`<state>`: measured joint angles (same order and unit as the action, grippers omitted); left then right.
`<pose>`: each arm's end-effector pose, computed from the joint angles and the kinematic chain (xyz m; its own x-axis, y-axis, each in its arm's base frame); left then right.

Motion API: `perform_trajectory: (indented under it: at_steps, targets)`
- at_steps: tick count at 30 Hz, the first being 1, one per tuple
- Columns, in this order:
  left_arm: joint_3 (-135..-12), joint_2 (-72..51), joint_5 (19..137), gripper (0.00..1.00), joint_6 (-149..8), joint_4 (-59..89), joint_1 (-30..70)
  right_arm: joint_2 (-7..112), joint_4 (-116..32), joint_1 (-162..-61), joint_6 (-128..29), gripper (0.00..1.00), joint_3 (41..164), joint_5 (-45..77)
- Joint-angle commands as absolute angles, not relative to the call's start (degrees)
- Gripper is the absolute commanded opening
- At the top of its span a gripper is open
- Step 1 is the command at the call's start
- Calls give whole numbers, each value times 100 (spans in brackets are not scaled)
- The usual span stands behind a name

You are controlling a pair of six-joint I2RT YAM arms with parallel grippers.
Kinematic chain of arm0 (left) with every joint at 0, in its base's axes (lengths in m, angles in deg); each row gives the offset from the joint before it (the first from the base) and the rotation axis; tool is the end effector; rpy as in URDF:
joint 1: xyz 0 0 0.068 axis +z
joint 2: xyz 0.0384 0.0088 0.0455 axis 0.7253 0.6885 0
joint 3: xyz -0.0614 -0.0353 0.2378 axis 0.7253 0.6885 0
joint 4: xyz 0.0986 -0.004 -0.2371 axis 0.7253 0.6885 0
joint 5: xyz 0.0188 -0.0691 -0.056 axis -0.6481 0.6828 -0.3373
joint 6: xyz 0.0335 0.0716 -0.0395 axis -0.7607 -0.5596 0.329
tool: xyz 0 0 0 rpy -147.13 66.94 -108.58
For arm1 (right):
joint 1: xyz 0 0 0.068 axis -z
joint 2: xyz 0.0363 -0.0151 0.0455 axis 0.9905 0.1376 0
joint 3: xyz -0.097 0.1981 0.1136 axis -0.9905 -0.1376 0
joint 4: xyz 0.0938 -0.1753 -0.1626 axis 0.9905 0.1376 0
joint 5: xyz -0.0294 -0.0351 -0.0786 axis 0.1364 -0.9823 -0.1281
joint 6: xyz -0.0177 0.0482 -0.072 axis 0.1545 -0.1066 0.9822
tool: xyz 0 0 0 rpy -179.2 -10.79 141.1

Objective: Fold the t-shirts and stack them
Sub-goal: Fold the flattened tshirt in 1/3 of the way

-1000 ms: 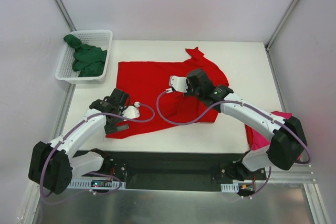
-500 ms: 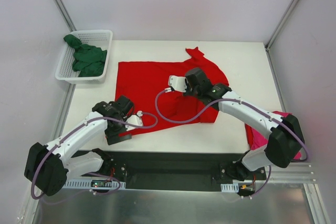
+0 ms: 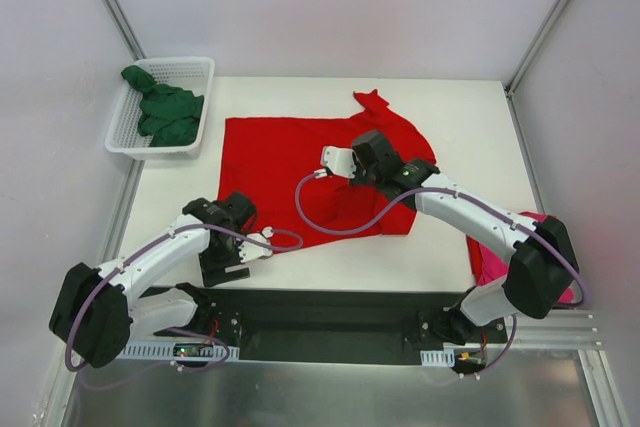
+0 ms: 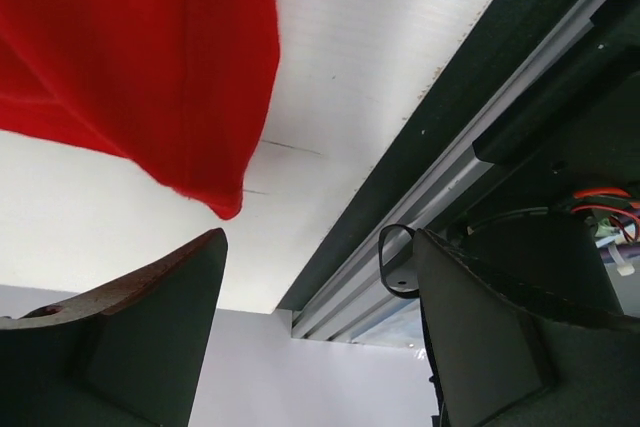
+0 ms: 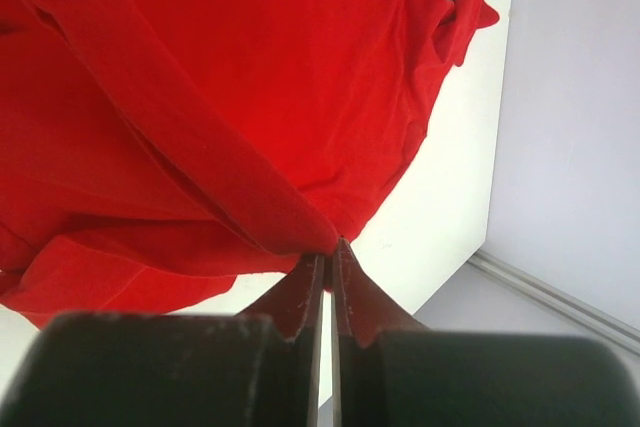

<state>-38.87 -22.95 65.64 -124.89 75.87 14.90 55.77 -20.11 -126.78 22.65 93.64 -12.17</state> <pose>0.1471 -0.0843 0.1248 -0.2706 0.9623 -0.0263 0.9552 0.2718 0.1167 0.2731 0.2320 0.2430 0.2408 -0.9627 -0.1232 -0.6063 -0.0501 -0.7936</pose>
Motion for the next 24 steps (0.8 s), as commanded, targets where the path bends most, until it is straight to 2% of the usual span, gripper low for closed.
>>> perform_trajectory:
  at_steps: [1,13,21,24]
  targets:
    - [-4079,-2044,7102,75,-12700,7619,1423,5618,-1895,-12727,2079,1,9644,-1235]
    - [-4053,-840,6981,76,-12691,6696,1607,5601,-1640,-12832,1956,1,9706,-1297]
    - [-4219,-479,6419,76,-12647,6388,1889,5636,-1509,-12876,1859,1,9750,-1305]
    - [-4246,-417,6410,67,-12594,6371,1898,5662,-1509,-12903,1833,1,9759,-1297]
